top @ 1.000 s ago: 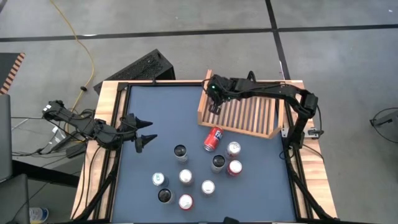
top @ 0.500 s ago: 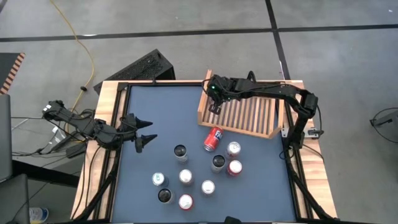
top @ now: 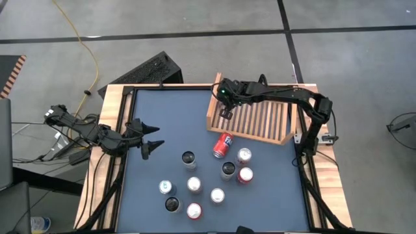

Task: Place canned beverage on shelf
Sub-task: Put the right blue soda can aligned with the other blue soda can on the shelf, then put the blue soda can aligned with the other blue soda cans on the shelf

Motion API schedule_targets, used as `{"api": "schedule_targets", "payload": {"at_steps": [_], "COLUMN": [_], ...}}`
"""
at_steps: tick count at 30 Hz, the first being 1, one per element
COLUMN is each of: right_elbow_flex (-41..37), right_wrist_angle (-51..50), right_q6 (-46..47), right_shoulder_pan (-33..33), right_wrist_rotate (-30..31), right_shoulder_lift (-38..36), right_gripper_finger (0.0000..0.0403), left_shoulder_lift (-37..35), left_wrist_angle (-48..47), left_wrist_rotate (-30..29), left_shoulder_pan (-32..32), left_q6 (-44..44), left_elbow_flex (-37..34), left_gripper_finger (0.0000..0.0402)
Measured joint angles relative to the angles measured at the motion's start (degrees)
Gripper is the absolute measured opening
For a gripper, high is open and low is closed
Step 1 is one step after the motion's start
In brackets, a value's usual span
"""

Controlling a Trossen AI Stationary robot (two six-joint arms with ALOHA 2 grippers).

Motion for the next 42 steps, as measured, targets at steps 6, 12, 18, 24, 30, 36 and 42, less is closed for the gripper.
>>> {"api": "schedule_targets", "payload": {"at_steps": [6, 12, 18, 24, 30, 36, 42], "right_elbow_flex": [0.00, 0.00, 0.04, 0.09, 0.09, -0.54, -13.12], "right_wrist_angle": [-0.06, -1.27, -7.03, -15.75, -25.16, -27.36, -19.34], "right_q6": [0.00, 0.02, 0.70, 4.94, 10.80, 14.34, 18.62], "right_shoulder_pan": [0.00, 0.48, 2.90, 8.03, 18.53, 25.87, 24.22], "right_wrist_rotate": [0.59, 0.57, 0.07, -9.44, -7.76, 11.00, 10.22], "right_shoulder_lift": [0.00, -0.19, -4.69, -14.00, -21.83, -23.44, -26.46], "right_gripper_finger": [0.0000, 0.0000, 0.0000, 0.0000, 0.0016, 0.0089, 0.0159], "left_shoulder_lift": [0.00, 0.00, 0.00, -0.01, 0.00, 0.00, 1.93], "left_wrist_angle": [0.00, 0.01, 0.01, 0.01, 1.28, 3.83, 5.84], "left_wrist_rotate": [-0.02, -0.02, 0.00, 0.25, 2.39, 1.13, 4.10], "left_shoulder_pan": [0.00, 0.00, 0.00, 0.00, 0.00, 0.00, 0.00], "left_q6": [-0.01, 0.01, -0.01, -0.67, 0.49, 2.11, 1.47], "left_elbow_flex": [0.00, 0.00, 0.00, 0.00, 0.00, 0.00, 0.00], "left_gripper_finger": [0.0341, 0.0341, 0.0341, 0.0341, 0.0341, 0.0341, 0.0341]}}
